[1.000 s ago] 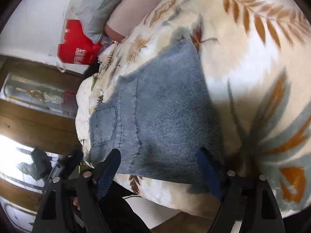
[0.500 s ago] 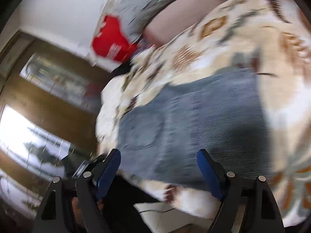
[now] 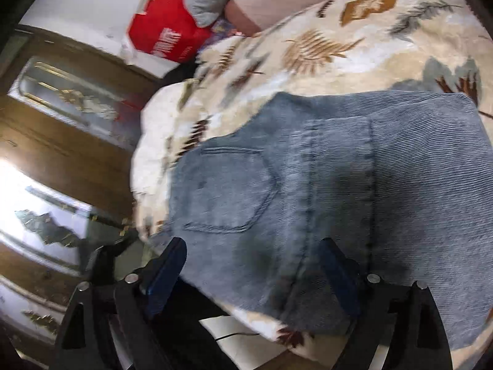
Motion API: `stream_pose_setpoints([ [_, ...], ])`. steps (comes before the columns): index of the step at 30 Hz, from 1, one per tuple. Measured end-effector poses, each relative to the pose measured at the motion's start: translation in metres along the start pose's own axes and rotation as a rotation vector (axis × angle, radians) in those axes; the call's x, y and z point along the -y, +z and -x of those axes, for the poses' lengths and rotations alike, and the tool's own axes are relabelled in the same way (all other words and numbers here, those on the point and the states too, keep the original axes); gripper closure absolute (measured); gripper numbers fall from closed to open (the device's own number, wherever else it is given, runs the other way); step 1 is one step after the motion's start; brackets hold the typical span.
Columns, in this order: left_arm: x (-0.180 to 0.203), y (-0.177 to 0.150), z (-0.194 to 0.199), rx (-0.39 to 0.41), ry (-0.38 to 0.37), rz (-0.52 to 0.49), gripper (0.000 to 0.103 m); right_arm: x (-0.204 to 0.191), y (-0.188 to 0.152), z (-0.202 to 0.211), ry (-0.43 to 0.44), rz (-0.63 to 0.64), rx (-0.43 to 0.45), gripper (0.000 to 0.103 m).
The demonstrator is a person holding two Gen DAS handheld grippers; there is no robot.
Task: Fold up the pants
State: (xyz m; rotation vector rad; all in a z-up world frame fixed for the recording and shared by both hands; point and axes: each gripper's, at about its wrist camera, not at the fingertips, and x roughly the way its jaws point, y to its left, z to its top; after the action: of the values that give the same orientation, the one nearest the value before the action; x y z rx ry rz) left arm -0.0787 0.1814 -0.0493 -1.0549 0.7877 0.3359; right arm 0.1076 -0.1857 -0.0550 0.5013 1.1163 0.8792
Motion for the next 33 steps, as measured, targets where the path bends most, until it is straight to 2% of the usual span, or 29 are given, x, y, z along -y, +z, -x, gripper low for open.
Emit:
stream_pose_setpoints([
  [2,-0.003,0.001,-0.008,-0.013,0.002,0.018,0.004,0.003,-0.005,-0.006,0.052,-0.014,-0.021,0.013],
  [4,-0.004,0.004,-0.014,-0.021,-0.003,0.034,0.004,0.014,-0.01,-0.023,0.01,-0.009,-0.087,0.013],
  [6,-0.003,0.009,-0.017,-0.032,-0.049,0.049,0.004,0.018,-0.012,-0.02,0.037,-0.009,-0.052,0.013],
  [14,-0.003,0.015,-0.026,-0.029,-0.016,0.093,0.005,0.028,-0.014,-0.011,0.091,-0.034,-0.049,0.013],
  [15,-0.001,0.015,-0.026,-0.021,-0.014,0.086,0.011,0.026,-0.012,-0.011,0.093,-0.035,-0.049,0.013],
  [16,0.002,0.016,-0.026,-0.017,-0.01,0.066,0.035,0.026,-0.011,-0.01,0.094,-0.034,-0.049,0.013],
  [17,0.01,0.018,-0.027,-0.024,0.019,0.013,0.049,0.026,-0.011,-0.01,0.094,-0.031,-0.049,0.013],
  [18,0.013,0.019,-0.028,-0.021,0.043,-0.016,0.072,0.026,-0.011,-0.012,0.095,-0.03,-0.049,0.013],
  [19,0.016,0.02,-0.028,-0.017,0.05,-0.035,0.08,0.026,-0.011,-0.012,0.096,-0.031,-0.048,0.013],
  [22,0.022,0.021,-0.024,0.004,0.056,-0.073,0.09,0.026,-0.011,-0.013,0.091,-0.038,-0.05,0.013],
  [25,0.027,0.019,-0.019,0.024,0.054,-0.118,0.091,0.019,-0.008,-0.01,0.057,-0.062,-0.069,0.013],
  [28,0.035,0.018,-0.016,0.046,0.047,-0.167,0.091,0.0,0.003,-0.004,0.117,-0.041,-0.06,0.013],
  [30,0.037,0.018,-0.015,0.053,0.042,-0.177,0.091,-0.007,0.013,-0.009,0.114,-0.038,-0.055,0.013],
  [31,0.037,0.019,-0.017,0.053,0.043,-0.176,0.091,-0.005,0.016,-0.019,0.104,-0.051,-0.071,0.013],
  [33,0.035,0.019,-0.018,0.046,0.046,-0.171,0.091,0.011,0.018,-0.05,0.079,-0.113,-0.163,0.013],
])
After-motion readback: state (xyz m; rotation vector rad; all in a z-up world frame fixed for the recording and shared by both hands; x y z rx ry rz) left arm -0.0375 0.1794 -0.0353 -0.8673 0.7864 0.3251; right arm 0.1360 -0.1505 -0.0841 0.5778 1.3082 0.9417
